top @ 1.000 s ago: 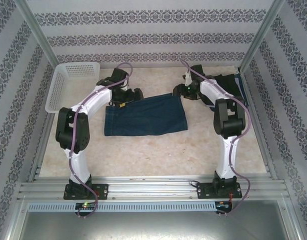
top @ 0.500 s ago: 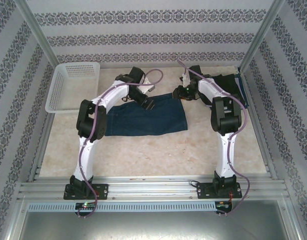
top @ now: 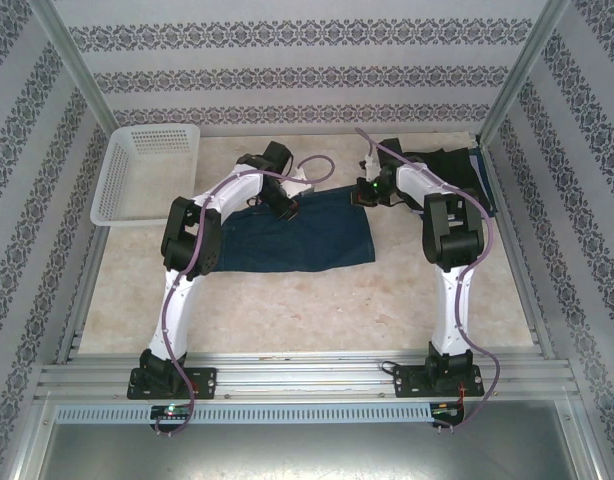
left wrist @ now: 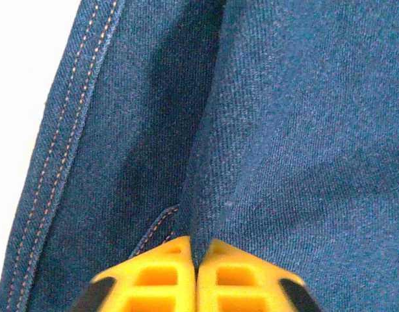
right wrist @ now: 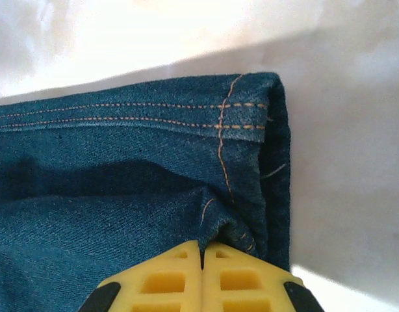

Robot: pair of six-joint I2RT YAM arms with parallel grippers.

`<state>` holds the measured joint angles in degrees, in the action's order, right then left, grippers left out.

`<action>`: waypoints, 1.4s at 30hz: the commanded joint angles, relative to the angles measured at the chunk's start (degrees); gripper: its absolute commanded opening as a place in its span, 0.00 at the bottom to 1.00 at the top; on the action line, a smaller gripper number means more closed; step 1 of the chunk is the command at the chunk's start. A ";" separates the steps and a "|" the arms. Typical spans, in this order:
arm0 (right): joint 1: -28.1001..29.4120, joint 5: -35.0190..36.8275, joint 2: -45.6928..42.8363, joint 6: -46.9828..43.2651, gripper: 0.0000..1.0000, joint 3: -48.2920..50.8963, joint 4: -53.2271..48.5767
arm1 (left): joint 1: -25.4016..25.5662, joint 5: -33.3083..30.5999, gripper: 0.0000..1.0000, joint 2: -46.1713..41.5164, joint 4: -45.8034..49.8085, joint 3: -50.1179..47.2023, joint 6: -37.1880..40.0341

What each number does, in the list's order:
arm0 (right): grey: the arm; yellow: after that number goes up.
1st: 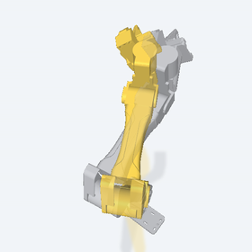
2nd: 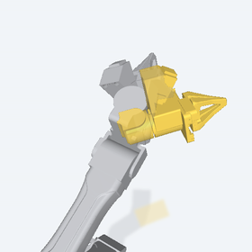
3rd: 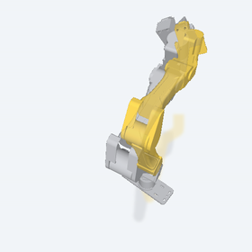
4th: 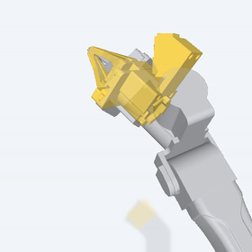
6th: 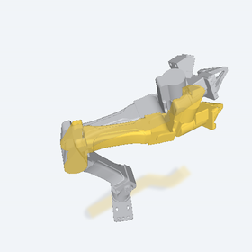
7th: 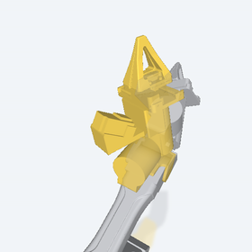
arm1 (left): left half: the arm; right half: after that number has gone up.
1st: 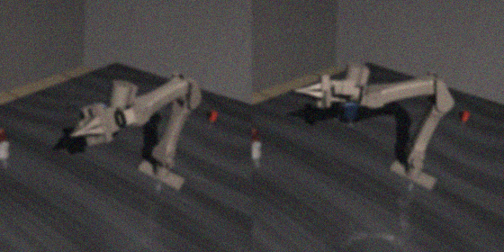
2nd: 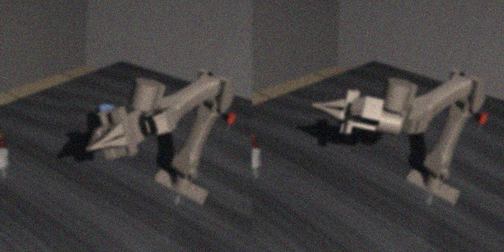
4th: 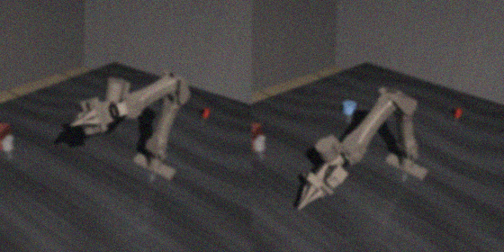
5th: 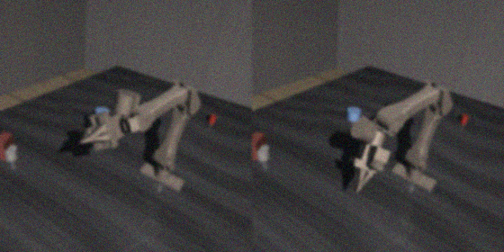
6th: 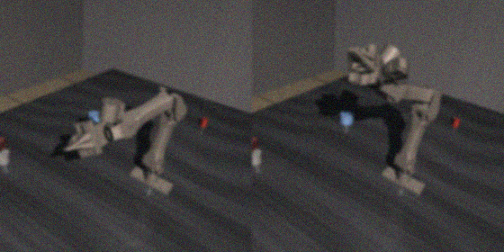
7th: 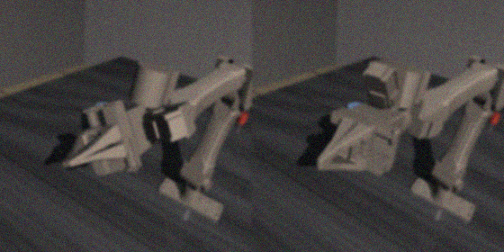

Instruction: Fold and stack the skirts

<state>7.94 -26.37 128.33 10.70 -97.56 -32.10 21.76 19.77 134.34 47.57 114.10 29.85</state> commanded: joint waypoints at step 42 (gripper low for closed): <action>-2.68 -9.37 -10.97 10.86 0.00 4.72 33.00 | -2.69 -0.52 0.04 -14.62 -6.97 -2.52 -9.80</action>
<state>5.74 -34.46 114.61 20.10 -90.00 -1.69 19.75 20.84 118.45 41.34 109.34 20.29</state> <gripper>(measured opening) 0.058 0.064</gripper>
